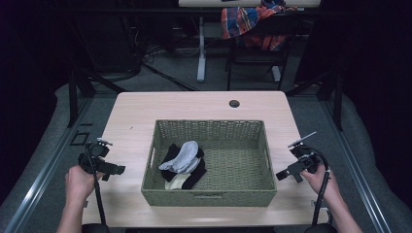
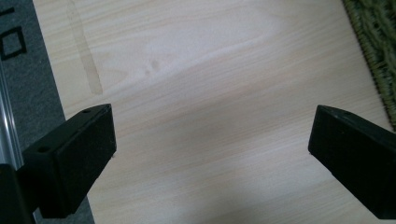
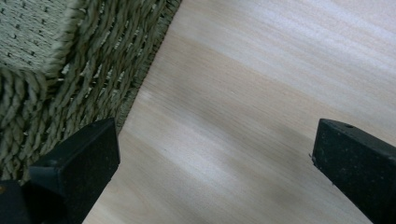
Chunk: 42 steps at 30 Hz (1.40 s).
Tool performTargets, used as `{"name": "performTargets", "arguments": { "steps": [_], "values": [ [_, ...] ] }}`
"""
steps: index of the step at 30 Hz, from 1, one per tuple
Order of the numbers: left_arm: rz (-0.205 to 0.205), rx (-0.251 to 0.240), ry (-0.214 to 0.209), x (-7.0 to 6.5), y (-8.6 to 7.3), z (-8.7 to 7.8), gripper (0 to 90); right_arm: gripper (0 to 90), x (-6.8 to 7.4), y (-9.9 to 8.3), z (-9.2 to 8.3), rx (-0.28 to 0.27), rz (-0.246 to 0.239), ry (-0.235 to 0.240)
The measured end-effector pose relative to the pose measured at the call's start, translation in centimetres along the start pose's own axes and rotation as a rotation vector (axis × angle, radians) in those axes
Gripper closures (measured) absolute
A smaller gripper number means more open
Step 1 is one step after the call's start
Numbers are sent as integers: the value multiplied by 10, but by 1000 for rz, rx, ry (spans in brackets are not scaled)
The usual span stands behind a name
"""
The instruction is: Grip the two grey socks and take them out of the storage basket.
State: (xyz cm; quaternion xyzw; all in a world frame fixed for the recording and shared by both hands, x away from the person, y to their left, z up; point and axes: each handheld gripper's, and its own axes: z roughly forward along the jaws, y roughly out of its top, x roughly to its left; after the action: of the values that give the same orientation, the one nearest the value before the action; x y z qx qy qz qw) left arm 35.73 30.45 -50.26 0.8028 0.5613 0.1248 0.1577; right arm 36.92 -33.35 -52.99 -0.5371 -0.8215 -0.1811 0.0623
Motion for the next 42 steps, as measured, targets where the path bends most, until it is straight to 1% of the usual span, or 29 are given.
{"name": "performTargets", "arguments": {
  "steps": [1, 2, 4, 5, 8, 10, 11, 13, 14, 15, 17, 18, 19, 20, 22, 23, 24, 25, 26, 27, 28, 31, 32, 33, 34, 35, 36, 37, 42],
  "values": [
    [0, 0, 0, 0, 0, 0, 9, 7, 0, 0, 0, 0, 0, 0],
    [5, -3, 2, -1, 2, -4, 5, 7, 0, -1, -1, -11, 18, -1],
    [11, -6, 13, -2, 5, -9, 5, 7, -2, 0, -2, 4, -1, -2],
    [7, -15, 9, -2, 6, -12, 7, 7, 0, 0, -1, -2, 12, -2],
    [11, -33, -3, -4, 8, -19, 5, 7, 0, 0, 0, -2, 1, -2],
    [24, -54, -7, -9, 11, -27, 5, 7, 0, -1, 0, -9, 7, -2],
    [26, -51, -9, -11, 13, -30, 6, 7, -1, 0, -2, 13, -3, -6],
    [38, -56, -7, -17, 16, -39, 5, 7, -1, 0, -2, 5, -5, -9],
    [38, -56, -7, -17, 16, -39, 5, 7, 0, 0, -2, 3, -3, -10],
    [44, -63, 2, -21, 19, -46, 5, 8, 0, 0, -2, 5, -5, -10],
    [51, -74, -3, -25, 22, -52, 5, 7, 0, 0, -3, 11, -11, -10],
    [55, -79, -1, -27, 23, -54, 4, 8, 0, -1, -3, 6, -8, -9],
    [61, -79, 3, -30, 25, -57, 4, 8, 1, -2, -1, -21, 15, -8],
    [61, -79, 3, -30, 25, -57, 4, 8, 1, -2, -1, -21, 15, -8],
    [90, -72, 5, -38, 29, -62, 3, 8, 0, -2, -2, -13, 3, -5],
    [101, -73, 4, -41, 31, -64, 3, 8, 2, -2, -2, -30, 21, -11],
    [101, -73, 4, -41, 31, -64, 3, 9, 0, -2, -3, -10, 2, -5],
    [112, -73, 1, -46, 34, -66, 3, 8, 1, -2, -2, -28, 18, -6],
    [112, -73, 1, -46, 34, -66, 3, 8, 1, -2, -2, -28, 18, -6],
    [125, -75, -12, -51, 39, -70, 3, 8, 1, -3, -1, -24, 18, -7],
    [125, -75, -12, -51, 39, -70, 3, 8, 1, -3, -1, -24, 18, -7],
    [149, -90, -51, -62, 47, -77, 3, 8, 0, -2, -2, -17, 9, -2],
    [152, -98, -52, -64, 49, -78, 3, 9, -1, -2, -4, 3, -5, -6],
    [161, -101, -52, -67, 51, -80, 3, 8, 0, -3, -2, -24, 17, -4],
    [161, -101, -52, -67, 51, -80, 3, 8, 0, -3, -2, -24, 17, -4],
    [165, -104, -55, -70, 55, -82, 3, 9, 0, -3, -2, -17, 17, -3],
    [166, -109, -55, -72, 56, -82, 3, 9, -1, -2, -4, 7, 1, -6],
    [169, -100, -50, -76, 61, -83, 3, 9, 0, -2, -3, 2, 6, -5],
    [193, -106, -60, -86, 71, -83, 3, 9, -1, -2, -4, 4, 4, -6]
  ]
}}
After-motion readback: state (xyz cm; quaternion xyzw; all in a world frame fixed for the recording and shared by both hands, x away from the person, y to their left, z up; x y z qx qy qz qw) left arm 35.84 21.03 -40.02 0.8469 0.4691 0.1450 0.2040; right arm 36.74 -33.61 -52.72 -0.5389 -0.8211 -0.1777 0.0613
